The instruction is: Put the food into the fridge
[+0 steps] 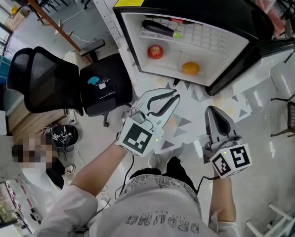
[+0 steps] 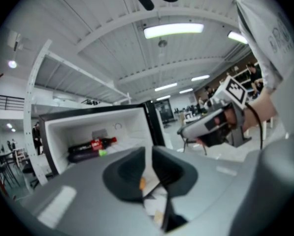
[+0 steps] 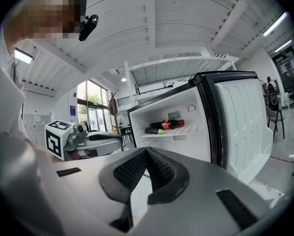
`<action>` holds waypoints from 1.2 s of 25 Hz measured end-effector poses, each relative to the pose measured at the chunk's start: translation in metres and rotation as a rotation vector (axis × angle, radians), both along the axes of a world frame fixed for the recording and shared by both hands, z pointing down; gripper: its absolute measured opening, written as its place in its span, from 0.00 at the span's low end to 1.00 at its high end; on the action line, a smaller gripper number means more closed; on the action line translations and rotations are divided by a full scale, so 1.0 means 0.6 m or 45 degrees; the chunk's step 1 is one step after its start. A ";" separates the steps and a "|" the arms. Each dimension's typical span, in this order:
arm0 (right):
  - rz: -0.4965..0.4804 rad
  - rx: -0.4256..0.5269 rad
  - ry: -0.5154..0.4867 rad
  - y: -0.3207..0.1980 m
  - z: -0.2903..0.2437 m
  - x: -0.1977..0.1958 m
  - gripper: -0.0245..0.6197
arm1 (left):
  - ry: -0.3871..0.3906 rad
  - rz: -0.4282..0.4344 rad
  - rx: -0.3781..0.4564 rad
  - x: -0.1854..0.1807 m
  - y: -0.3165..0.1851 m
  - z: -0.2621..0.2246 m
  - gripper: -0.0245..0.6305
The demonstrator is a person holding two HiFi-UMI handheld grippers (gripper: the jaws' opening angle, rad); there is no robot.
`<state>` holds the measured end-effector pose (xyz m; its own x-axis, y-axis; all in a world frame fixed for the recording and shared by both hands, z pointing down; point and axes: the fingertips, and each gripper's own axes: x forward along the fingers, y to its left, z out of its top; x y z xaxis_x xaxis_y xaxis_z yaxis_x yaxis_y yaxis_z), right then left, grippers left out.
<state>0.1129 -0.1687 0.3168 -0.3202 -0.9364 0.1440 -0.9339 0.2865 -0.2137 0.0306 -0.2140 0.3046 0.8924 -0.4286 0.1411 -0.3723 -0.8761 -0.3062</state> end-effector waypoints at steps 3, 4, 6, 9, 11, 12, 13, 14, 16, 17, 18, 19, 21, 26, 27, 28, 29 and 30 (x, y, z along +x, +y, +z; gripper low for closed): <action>-0.005 0.004 0.007 0.009 -0.006 -0.011 0.04 | 0.023 -0.005 -0.013 -0.014 0.019 -0.002 0.09; -0.006 0.005 0.009 0.013 -0.008 -0.014 0.04 | 0.029 -0.008 -0.019 -0.019 0.024 -0.003 0.09; -0.007 0.002 0.011 0.020 -0.011 -0.018 0.04 | 0.040 -0.015 -0.027 -0.028 0.034 -0.006 0.08; -0.008 -0.001 0.009 0.030 -0.015 -0.025 0.04 | 0.064 -0.030 -0.030 -0.042 0.045 -0.014 0.07; -0.008 0.004 0.010 0.036 -0.017 -0.029 0.04 | 0.069 -0.044 -0.032 -0.052 0.050 -0.016 0.06; -0.008 0.005 0.009 0.039 -0.018 -0.031 0.04 | 0.064 -0.050 -0.033 -0.057 0.054 -0.015 0.05; -0.008 0.005 0.006 0.042 -0.019 -0.032 0.04 | 0.058 -0.055 -0.034 -0.061 0.058 -0.013 0.05; -0.007 0.004 0.003 0.044 -0.019 -0.033 0.04 | 0.057 -0.058 -0.037 -0.064 0.062 -0.012 0.05; -0.004 0.001 0.001 0.049 -0.021 -0.034 0.04 | 0.075 -0.061 -0.059 -0.070 0.070 -0.009 0.05; -0.005 0.000 0.003 0.051 -0.022 -0.034 0.04 | 0.090 -0.060 -0.077 -0.072 0.074 -0.008 0.05; -0.007 0.000 0.005 0.052 -0.022 -0.035 0.04 | 0.103 -0.057 -0.095 -0.074 0.077 -0.007 0.05; -0.009 0.001 0.008 0.054 -0.023 -0.036 0.04 | 0.110 -0.053 -0.108 -0.075 0.082 -0.005 0.05; -0.013 0.001 0.012 0.057 -0.022 -0.039 0.04 | 0.120 -0.044 -0.119 -0.076 0.090 -0.005 0.05; -0.026 -0.011 0.015 0.063 -0.016 -0.047 0.04 | 0.198 -0.048 -0.142 -0.089 0.101 -0.020 0.05; -0.029 -0.014 0.015 0.064 -0.015 -0.049 0.04 | 0.202 -0.055 -0.145 -0.092 0.101 -0.021 0.05; -0.032 -0.016 0.015 0.065 -0.013 -0.050 0.04 | 0.204 -0.062 -0.147 -0.095 0.101 -0.021 0.05; -0.036 -0.018 0.015 0.066 -0.012 -0.051 0.04 | 0.205 -0.069 -0.149 -0.098 0.100 -0.021 0.05; -0.038 -0.020 0.015 0.065 -0.012 -0.052 0.04 | 0.205 -0.075 -0.150 -0.100 0.098 -0.021 0.05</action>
<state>0.0820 -0.1295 0.3099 -0.3465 -0.9239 0.1626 -0.9274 0.3113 -0.2074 -0.0296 -0.1551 0.2922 0.8812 -0.4699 0.0511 -0.4600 -0.8775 -0.1355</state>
